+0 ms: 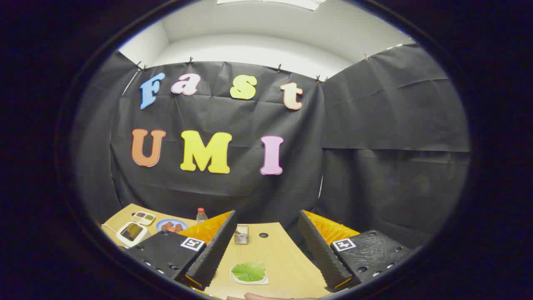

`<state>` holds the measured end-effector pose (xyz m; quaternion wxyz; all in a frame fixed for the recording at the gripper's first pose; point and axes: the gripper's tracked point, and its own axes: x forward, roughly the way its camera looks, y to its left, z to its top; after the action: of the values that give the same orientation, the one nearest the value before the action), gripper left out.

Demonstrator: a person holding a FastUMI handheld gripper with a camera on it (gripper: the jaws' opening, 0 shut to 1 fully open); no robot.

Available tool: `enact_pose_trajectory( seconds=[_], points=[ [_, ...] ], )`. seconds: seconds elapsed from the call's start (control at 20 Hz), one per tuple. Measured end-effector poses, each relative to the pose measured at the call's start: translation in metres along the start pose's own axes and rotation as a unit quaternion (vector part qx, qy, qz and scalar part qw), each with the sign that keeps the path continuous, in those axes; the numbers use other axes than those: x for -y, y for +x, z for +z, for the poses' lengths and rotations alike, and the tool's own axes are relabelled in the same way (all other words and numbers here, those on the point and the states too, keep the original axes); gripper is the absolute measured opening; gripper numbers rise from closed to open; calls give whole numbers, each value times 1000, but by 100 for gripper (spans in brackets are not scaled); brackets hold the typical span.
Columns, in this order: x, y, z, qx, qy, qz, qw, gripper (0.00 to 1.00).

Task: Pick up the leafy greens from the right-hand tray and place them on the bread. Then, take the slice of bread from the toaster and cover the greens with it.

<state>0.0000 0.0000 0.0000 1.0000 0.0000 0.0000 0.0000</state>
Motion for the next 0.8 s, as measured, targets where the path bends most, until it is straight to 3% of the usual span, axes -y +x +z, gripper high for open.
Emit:
enact_pose_trajectory(
  seconds=[0.3,0.8],
  points=[
    [19,17,-5,0,-1,12,1000,95],
    [38,67,-47,-26,-27,92,995,95]
  ],
)
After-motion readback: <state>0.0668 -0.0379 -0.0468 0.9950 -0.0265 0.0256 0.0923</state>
